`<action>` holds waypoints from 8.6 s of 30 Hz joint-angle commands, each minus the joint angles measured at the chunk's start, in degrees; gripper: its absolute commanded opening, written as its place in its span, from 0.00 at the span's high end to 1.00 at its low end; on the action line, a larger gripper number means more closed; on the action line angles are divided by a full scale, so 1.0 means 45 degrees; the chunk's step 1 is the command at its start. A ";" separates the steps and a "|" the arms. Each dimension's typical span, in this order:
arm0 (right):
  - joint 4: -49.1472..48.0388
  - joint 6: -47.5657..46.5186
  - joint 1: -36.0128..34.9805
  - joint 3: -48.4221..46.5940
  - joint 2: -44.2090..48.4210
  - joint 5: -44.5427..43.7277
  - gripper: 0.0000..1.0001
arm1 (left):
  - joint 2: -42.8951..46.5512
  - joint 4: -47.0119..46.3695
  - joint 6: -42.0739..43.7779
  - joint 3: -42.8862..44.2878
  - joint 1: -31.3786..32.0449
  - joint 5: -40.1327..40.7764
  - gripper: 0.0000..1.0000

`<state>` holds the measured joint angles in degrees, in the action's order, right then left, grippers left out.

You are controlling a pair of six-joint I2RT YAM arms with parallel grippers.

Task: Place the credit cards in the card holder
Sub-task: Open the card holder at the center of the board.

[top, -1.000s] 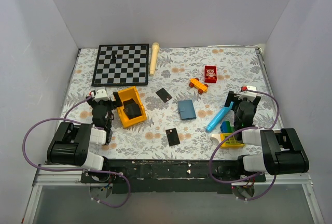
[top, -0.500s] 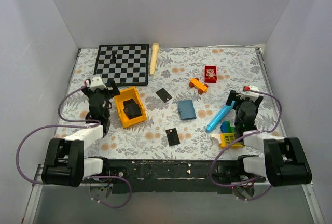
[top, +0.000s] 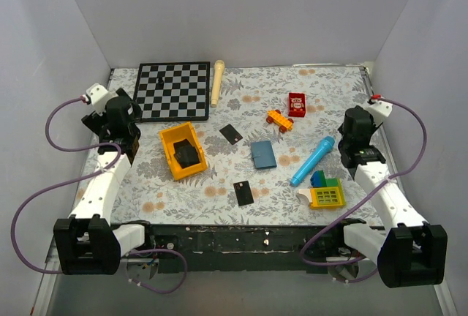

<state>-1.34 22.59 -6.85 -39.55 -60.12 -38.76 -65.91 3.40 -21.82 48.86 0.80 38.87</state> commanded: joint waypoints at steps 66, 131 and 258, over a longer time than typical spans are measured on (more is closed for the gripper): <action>0.0825 0.0292 -0.3731 -0.1797 -0.8010 1.3146 0.89 | -0.2521 0.1784 -0.3841 0.0490 0.8027 -0.8617 0.02; 0.2624 -0.4062 -1.3241 -0.2460 0.0801 0.0802 0.99 | -0.4396 0.1979 -1.0229 0.4044 0.8690 -1.4478 0.05; 0.2662 0.2265 -0.7754 -0.2656 0.2442 1.0939 0.39 | 0.0194 0.3345 -0.1615 0.2910 1.1422 -0.6474 1.00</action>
<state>12.36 31.99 -41.74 -49.06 -48.64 10.66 -63.16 10.15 -32.01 59.20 49.01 -3.42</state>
